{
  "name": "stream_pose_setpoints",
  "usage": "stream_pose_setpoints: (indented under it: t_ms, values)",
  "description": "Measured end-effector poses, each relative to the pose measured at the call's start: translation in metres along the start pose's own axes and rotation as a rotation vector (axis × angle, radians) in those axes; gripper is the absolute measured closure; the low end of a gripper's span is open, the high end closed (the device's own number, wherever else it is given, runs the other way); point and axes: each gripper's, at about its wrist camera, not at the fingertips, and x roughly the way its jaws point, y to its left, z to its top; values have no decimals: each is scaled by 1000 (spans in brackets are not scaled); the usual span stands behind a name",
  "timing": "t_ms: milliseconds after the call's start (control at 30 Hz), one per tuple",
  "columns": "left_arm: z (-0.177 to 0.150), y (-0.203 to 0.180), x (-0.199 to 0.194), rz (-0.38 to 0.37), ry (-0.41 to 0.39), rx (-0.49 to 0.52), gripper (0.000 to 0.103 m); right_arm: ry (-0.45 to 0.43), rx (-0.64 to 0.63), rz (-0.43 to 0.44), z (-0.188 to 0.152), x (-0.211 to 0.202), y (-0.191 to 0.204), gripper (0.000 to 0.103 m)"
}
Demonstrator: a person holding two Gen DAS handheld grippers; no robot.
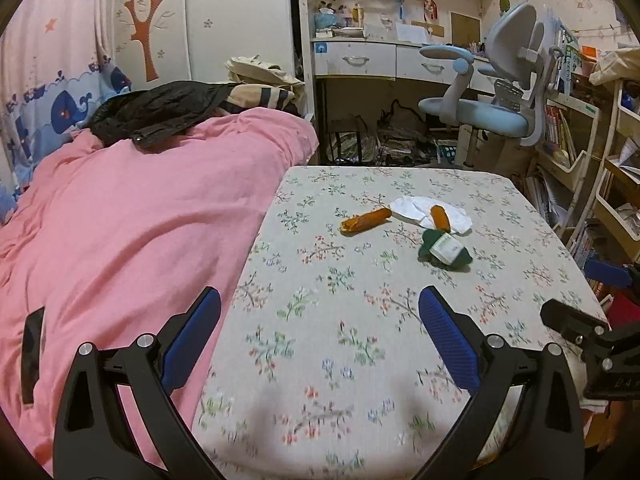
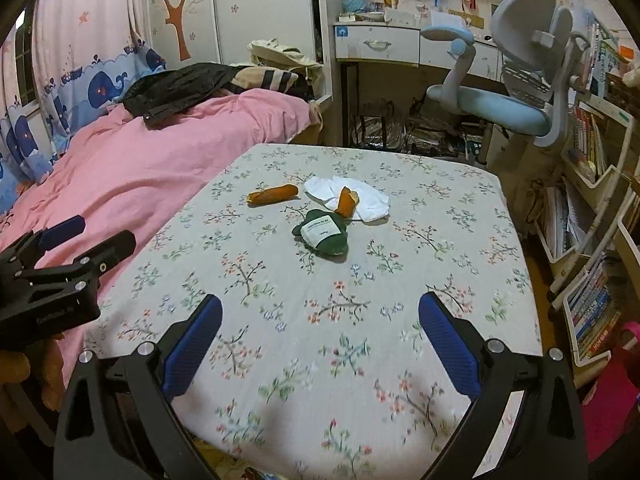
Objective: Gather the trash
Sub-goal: 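Move both open tools up toward the sausage and green item on the table, then grasp the green labelled item with the right tool while the left tool grasps the sausage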
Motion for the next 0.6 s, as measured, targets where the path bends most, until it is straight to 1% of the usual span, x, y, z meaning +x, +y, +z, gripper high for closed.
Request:
stream_pose_setpoints:
  t_ms: [133, 300, 467, 600]
  values:
    - [11, -2, 22, -10, 10, 7, 7, 17, -5, 0, 8, 16, -3, 8]
    - [22, -1, 55, -52, 48, -3, 8, 40, -1, 3, 17, 37, -10, 8]
    - [32, -6, 86, -72, 74, 31, 8, 59, -5, 9, 26, 55, -13, 8]
    - [42, -9, 106, -89, 77, 47, 8, 72, -14, 18, 34, 72, -14, 8]
